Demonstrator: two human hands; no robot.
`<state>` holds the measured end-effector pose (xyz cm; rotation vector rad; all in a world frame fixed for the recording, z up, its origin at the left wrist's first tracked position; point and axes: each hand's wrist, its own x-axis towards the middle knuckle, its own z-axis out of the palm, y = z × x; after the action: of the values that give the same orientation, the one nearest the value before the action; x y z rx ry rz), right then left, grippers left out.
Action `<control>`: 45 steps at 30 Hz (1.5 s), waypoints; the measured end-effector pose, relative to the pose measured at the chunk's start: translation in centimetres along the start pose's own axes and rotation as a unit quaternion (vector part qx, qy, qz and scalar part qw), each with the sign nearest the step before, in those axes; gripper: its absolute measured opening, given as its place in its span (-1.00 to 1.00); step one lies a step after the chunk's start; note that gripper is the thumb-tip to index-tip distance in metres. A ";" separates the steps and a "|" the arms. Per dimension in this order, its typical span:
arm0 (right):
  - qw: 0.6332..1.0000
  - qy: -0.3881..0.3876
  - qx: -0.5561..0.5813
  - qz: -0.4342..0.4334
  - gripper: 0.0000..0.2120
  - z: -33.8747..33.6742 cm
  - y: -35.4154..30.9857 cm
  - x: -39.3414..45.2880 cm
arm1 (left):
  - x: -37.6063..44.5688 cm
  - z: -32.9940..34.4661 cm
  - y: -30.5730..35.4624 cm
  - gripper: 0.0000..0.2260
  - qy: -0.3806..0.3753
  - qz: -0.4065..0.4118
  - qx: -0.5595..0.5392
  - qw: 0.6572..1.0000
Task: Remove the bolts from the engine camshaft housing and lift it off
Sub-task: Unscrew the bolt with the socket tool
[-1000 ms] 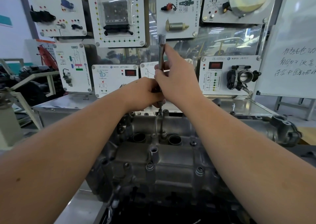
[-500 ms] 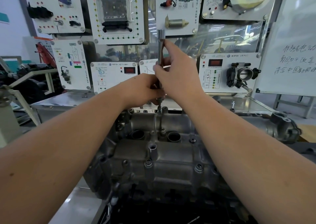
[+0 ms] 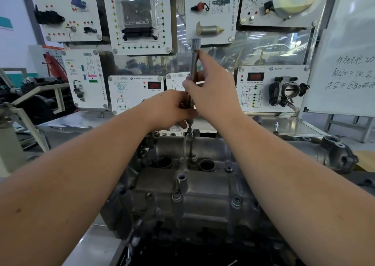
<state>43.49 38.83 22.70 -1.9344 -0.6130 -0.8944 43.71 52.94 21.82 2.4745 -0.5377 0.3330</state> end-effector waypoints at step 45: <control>1.000 -0.017 -0.014 -0.015 -0.74 0.2 -0.3 0.0 | -0.6 -0.2 0.4 -0.94 0.012 0.021 0.021 1.000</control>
<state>43.30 39.15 22.77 -1.9743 -0.6540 -0.8948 42.95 52.93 22.01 2.4983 -0.5776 0.3936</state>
